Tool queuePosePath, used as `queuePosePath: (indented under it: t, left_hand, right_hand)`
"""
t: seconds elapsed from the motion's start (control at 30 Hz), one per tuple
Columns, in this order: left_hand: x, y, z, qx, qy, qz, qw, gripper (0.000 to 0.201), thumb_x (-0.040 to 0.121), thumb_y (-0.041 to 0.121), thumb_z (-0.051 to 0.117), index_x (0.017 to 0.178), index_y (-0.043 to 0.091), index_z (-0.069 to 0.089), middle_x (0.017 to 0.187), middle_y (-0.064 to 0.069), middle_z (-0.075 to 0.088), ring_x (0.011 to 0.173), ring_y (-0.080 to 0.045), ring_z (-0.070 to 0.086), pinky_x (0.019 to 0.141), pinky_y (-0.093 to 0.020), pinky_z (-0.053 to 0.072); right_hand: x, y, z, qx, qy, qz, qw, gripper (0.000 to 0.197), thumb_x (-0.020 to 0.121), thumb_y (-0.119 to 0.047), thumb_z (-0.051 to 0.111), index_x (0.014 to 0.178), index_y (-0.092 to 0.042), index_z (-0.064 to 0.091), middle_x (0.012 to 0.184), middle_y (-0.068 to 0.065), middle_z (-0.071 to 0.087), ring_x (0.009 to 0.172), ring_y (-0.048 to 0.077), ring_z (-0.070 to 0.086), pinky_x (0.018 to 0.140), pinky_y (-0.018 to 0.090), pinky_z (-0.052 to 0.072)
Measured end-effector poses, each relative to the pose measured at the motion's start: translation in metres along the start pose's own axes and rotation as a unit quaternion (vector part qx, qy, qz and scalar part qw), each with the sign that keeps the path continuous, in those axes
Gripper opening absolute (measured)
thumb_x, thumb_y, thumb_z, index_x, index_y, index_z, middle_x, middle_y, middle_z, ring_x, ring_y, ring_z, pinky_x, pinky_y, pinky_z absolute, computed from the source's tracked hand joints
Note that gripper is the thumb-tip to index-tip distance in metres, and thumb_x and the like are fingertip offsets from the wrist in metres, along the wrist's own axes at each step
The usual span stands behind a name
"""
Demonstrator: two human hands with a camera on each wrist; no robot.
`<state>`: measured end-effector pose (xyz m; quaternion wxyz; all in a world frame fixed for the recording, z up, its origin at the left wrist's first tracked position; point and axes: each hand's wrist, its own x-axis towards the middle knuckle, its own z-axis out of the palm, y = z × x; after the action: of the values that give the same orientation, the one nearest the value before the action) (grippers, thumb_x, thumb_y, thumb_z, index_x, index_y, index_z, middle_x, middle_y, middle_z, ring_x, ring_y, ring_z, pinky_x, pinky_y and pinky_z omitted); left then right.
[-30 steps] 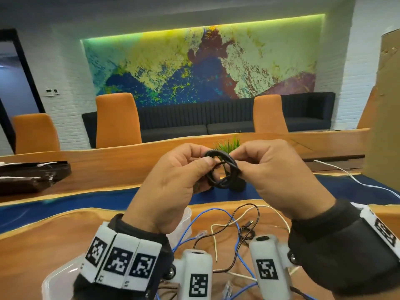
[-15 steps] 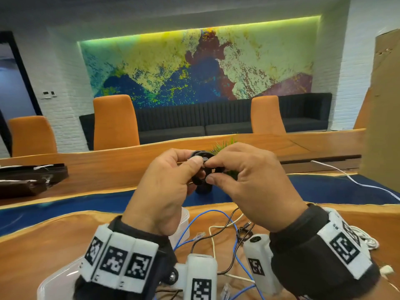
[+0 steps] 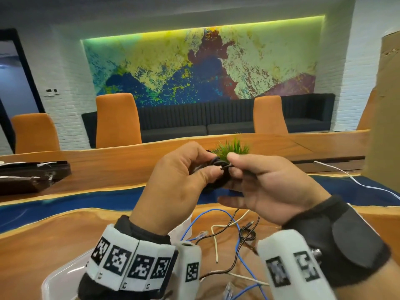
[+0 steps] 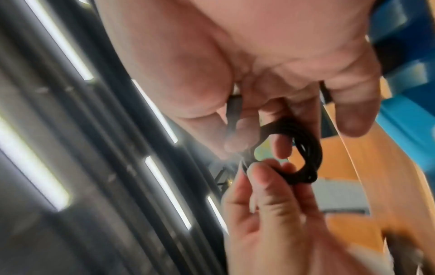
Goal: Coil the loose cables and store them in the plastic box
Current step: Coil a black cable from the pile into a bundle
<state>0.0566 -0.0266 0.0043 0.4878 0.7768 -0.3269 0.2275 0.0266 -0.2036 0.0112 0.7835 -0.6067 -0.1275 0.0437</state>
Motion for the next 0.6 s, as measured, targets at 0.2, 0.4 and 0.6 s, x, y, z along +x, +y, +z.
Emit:
queuePosePath:
  t: [0.2, 0.4, 0.6]
  left_hand:
    - [-0.003, -0.004, -0.006, 0.163, -0.090, 0.005, 0.982, 0.012, 0.089, 0.027, 0.071, 0.099, 0.031, 0.073, 0.089, 0.014, 0.072, 0.084, -0.003, 0.065, 0.076, -0.032, 0.056]
    - [-0.001, -0.004, -0.018, 0.046, -0.120, -0.013, 0.992, 0.009, 0.091, 0.022, 0.068, 0.097, 0.023, 0.075, 0.085, 0.001, 0.073, 0.081, -0.016, 0.067, 0.077, -0.037, 0.056]
    - [0.001, -0.003, -0.008, -0.112, -0.035, -0.002, 0.993, 0.017, 0.082, 0.017, 0.069, 0.096, 0.010, 0.074, 0.086, -0.011, 0.075, 0.078, -0.025, 0.069, 0.070, -0.029, 0.057]
  right_hand:
    - [0.000, 0.002, 0.000, -0.341, 0.040, -0.098, 0.934, 0.031, 0.094, -0.036, 0.056, 0.084, -0.012, 0.072, 0.091, 0.015, 0.070, 0.090, 0.032, 0.067, 0.083, 0.048, 0.057]
    - [0.004, -0.002, -0.018, -0.449, 0.052, -0.219, 0.865, 0.019, 0.095, -0.017, 0.059, 0.096, -0.028, 0.074, 0.093, -0.007, 0.067, 0.091, 0.007, 0.061, 0.082, 0.027, 0.051]
    - [0.010, 0.007, -0.013, -0.364, 0.050, -0.230, 0.901, 0.014, 0.093, -0.011, 0.062, 0.091, -0.018, 0.074, 0.077, 0.000, 0.070, 0.067, 0.003, 0.060, 0.063, 0.024, 0.050]
